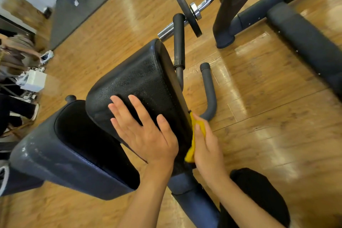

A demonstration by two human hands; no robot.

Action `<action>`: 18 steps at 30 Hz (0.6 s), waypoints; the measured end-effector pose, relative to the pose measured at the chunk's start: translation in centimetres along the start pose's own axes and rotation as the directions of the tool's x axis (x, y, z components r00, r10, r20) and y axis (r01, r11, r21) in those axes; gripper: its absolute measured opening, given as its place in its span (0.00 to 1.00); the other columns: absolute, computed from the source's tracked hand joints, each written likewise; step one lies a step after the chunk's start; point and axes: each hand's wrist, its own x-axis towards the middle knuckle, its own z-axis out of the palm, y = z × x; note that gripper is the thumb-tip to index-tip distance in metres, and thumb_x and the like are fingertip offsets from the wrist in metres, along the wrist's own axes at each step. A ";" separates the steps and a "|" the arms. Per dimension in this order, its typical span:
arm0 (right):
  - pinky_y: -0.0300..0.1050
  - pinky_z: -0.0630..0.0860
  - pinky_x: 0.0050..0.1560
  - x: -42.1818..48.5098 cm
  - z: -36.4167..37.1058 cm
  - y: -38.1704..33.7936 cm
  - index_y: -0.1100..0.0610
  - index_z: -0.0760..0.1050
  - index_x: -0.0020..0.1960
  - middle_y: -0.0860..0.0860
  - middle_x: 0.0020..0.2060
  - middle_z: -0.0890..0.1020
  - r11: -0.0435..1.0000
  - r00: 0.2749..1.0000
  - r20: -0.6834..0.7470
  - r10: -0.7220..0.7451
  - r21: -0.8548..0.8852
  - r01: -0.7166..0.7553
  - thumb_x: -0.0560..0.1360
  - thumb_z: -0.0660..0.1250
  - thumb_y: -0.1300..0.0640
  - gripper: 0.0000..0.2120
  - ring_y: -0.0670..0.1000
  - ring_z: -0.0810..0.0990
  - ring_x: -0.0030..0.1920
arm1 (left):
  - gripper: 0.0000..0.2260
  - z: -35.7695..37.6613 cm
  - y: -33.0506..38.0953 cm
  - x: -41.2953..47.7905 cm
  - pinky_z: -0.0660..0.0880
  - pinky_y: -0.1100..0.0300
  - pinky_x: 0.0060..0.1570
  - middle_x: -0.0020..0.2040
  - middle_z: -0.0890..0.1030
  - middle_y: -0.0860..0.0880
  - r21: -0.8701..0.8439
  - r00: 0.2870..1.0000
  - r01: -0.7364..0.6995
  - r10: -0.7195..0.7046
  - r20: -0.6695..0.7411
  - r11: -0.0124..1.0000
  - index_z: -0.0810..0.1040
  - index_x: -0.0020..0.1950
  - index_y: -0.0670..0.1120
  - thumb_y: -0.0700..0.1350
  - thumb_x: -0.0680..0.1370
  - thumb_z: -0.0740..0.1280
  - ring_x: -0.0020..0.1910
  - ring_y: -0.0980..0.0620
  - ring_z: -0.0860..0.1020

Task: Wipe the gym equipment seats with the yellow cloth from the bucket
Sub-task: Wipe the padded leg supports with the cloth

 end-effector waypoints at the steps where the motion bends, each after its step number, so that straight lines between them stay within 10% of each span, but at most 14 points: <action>1: 0.29 0.69 0.63 1.5 0.2 -1.6 0.41 0.66 0.72 0.37 0.66 0.75 0.999 0.999 -0.002 -0.043 -0.001 0.043 0.84 0.53 0.47 0.17 0.30 0.70 0.65 | 0.27 0.0 -0.1 0.0 0.51 0.41 0.79 0.79 0.57 0.31 0.009 1.000 0.001 -0.001 -0.002 1.000 0.57 0.80 0.38 0.48 0.83 0.53 0.81 0.33 0.55; 7: 0.39 0.72 0.59 8.0 1.7 -9.9 0.52 0.67 0.75 0.42 0.56 0.79 0.923 0.927 -0.010 -0.375 -0.094 0.373 0.85 0.54 0.47 0.21 0.40 0.76 0.55 | 0.28 -0.4 -0.1 0.5 0.54 0.39 0.79 0.80 0.56 0.33 0.004 1.000 -0.004 0.004 0.029 1.000 0.57 0.81 0.40 0.49 0.83 0.56 0.82 0.37 0.53; 10: 0.50 0.74 0.66 6.0 1.0 -7.1 0.49 0.65 0.76 0.47 0.67 0.77 0.926 0.934 0.000 -0.356 -0.131 0.353 0.85 0.53 0.45 0.21 0.46 0.76 0.65 | 0.27 -1.1 -0.3 0.6 0.51 0.41 0.80 0.81 0.55 0.35 -0.040 0.998 -0.004 0.007 0.064 0.999 0.57 0.81 0.41 0.49 0.84 0.57 0.82 0.38 0.51; 13: 0.38 0.75 0.62 3.6 1.2 -5.7 0.52 0.68 0.75 0.44 0.64 0.79 0.911 0.922 -0.082 -0.379 -0.208 0.356 0.85 0.54 0.46 0.22 0.40 0.77 0.62 | 0.28 -3.1 -1.0 0.6 0.46 0.46 0.81 0.83 0.52 0.38 -0.168 0.986 -0.021 0.049 0.162 0.986 0.57 0.82 0.43 0.45 0.83 0.62 0.83 0.42 0.47; 15: 0.30 0.73 0.60 2.5 2.0 -6.4 0.58 0.70 0.74 0.47 0.63 0.80 0.849 0.849 -0.185 -0.496 -0.309 0.429 0.85 0.54 0.47 0.23 0.40 0.78 0.61 | 0.29 -5.0 -2.5 0.6 0.46 0.47 0.81 0.83 0.53 0.39 -0.248 0.971 -0.073 0.125 0.202 0.966 0.57 0.81 0.43 0.41 0.82 0.65 0.83 0.43 0.48; 18: 0.43 0.76 0.63 2.1 3.4 -8.7 0.63 0.70 0.73 0.55 0.65 0.79 0.748 0.729 -0.217 -0.649 -0.357 0.560 0.85 0.55 0.49 0.24 0.53 0.79 0.65 | 0.28 -7.9 -7.1 1.4 0.50 0.45 0.80 0.82 0.57 0.40 -0.212 0.931 -0.262 0.304 0.202 0.941 0.60 0.80 0.43 0.42 0.81 0.64 0.83 0.41 0.52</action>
